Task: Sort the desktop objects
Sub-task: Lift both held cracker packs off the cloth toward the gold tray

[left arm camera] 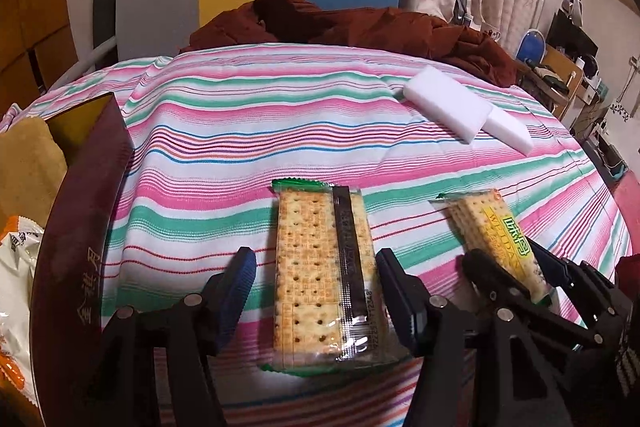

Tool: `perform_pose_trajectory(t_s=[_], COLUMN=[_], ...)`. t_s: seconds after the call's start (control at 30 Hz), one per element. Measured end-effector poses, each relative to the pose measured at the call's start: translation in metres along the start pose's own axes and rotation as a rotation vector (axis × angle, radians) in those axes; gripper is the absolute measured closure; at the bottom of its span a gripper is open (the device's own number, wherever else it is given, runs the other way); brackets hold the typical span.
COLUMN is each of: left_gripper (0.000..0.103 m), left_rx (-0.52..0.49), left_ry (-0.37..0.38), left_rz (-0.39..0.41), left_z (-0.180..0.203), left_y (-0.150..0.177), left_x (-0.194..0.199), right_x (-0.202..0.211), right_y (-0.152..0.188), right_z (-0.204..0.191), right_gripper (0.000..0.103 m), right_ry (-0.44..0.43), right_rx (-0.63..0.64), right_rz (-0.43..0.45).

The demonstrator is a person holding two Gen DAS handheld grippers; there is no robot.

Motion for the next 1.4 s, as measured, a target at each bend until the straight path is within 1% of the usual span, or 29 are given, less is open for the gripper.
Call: perform_pose_trajectory(t_s=[0.1, 0.23, 0.4, 0.5, 0.63, 0.7, 0.77, 0.8, 0.97, 1.17, 1.3, 1.4], left_gripper=[0.04, 0.04, 0.039, 0.039, 0.039, 0.044, 0.053, 0.054, 0.055, 0.055, 0.055, 0.055], left_rx=[-0.006, -0.003, -0.034, -0.05, -0.05, -0.036, -0.023, -0.016, 0.029, 0.017, 0.012, -0.007], left_ry=[0.002, 0.017, 0.016, 0.01, 0.001, -0.004, -0.01, -0.007, 0.059, 0.099, 0.108, 0.133], left_rz=[0.016, 0.018, 0.008, 0.011, 0.025, 0.036, 0.047, 0.051, 0.064, 0.056, 0.074, 0.089], left_z=[0.0, -0.002, 0.0, 0.002, 0.004, 0.002, -0.001, -0.002, -0.01, -0.01, -0.017, -0.021], left_y=[0.001, 0.001, 0.002, 0.003, 0.004, 0.003, 0.004, 0.003, 0.004, 0.015, 0.025, 0.032], left_x=[0.001, 0.001, 0.0, 0.0, 0.0, 0.0, 0.001, 0.001, 0.006, 0.021, 0.036, 0.051], right_x=[0.0, 0.0, 0.0, 0.0, 0.001, 0.002, 0.003, 0.003, 0.007, 0.019, 0.028, 0.033], right_y=[0.001, 0.002, 0.002, 0.003, 0.004, 0.004, 0.005, 0.005, 0.005, 0.01, 0.017, 0.021], right_z=[0.0, 0.001, -0.001, -0.001, 0.001, 0.003, 0.005, 0.007, 0.012, 0.008, -0.002, -0.009], right_gripper=[0.044, 0.04, 0.04, 0.041, 0.047, 0.05, 0.052, 0.052, 0.053, 0.053, 0.053, 0.053], right_ry=[-0.005, -0.027, -0.022, -0.013, 0.006, 0.004, -0.003, -0.009, -0.045, -0.063, -0.09, -0.118], right_rx=[-0.001, -0.005, -0.006, -0.006, -0.018, -0.031, -0.048, -0.058, -0.111, -0.151, -0.161, -0.173], right_rz=[0.007, 0.015, 0.024, 0.035, 0.051, 0.059, 0.068, 0.073, 0.075, 0.068, 0.061, 0.053])
Point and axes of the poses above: each gripper's, at about its wrist camera, not at the fingertips, and x roughly against the way its jaws point, z to its right, y to its underside, the point moved 3 cm from there along -x, roughly the way its jaws point, and after that the axes turned 5 degrees about x, right-handed, at the moved point
